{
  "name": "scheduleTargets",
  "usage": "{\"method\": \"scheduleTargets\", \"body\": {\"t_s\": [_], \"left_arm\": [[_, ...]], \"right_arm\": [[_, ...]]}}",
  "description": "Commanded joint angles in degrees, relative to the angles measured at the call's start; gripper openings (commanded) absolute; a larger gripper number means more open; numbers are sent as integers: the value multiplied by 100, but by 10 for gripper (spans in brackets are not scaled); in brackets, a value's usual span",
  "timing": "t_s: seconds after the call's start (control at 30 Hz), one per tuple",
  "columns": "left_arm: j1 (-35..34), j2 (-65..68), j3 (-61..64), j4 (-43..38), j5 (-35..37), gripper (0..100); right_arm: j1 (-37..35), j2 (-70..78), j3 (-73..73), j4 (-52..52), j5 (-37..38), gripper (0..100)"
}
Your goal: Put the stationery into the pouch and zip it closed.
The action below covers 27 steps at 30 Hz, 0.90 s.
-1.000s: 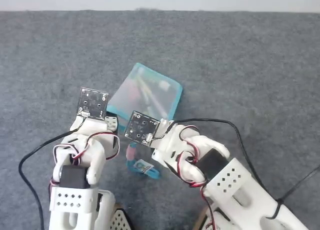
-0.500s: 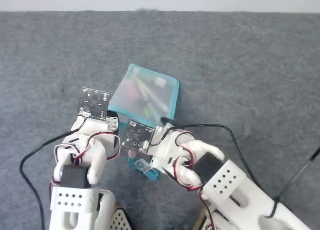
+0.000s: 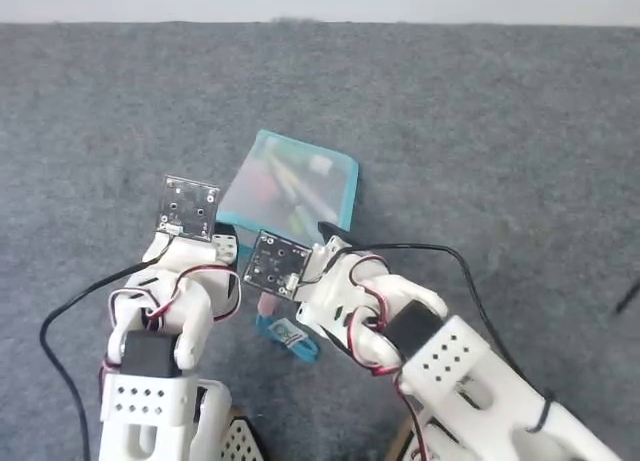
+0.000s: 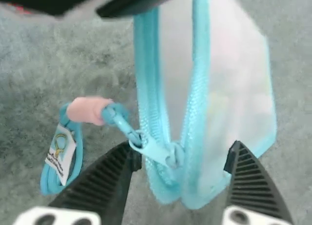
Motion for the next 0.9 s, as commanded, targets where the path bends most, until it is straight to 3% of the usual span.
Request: {"method": "scheduleTargets", "body": {"t_s": [0.0, 0.2, 0.37, 0.5, 0.63, 0.77, 0.87], "left_arm": [[-9, -18, -382, 299, 0, 12], [-26, -18, -391, 290, 0, 12], [-26, -26, -418, 316, 0, 12], [-18, -26, -418, 290, -26, 12], [-26, -35, -558, 378, -44, 13], [-35, -35, -1376, 1240, -53, 58], [-35, -35, -1833, 1714, -53, 126]], "right_arm": [[92, 418, -141, -233, -53, 277], [409, 637, -325, -286, -88, 253], [435, 673, -325, -470, -97, 144], [444, 664, -369, -497, -97, 0], [725, 655, -624, -444, -396, 9], [1349, 673, -1231, -242, -695, 6], [1437, 673, -1635, 40, -879, 6]]}}
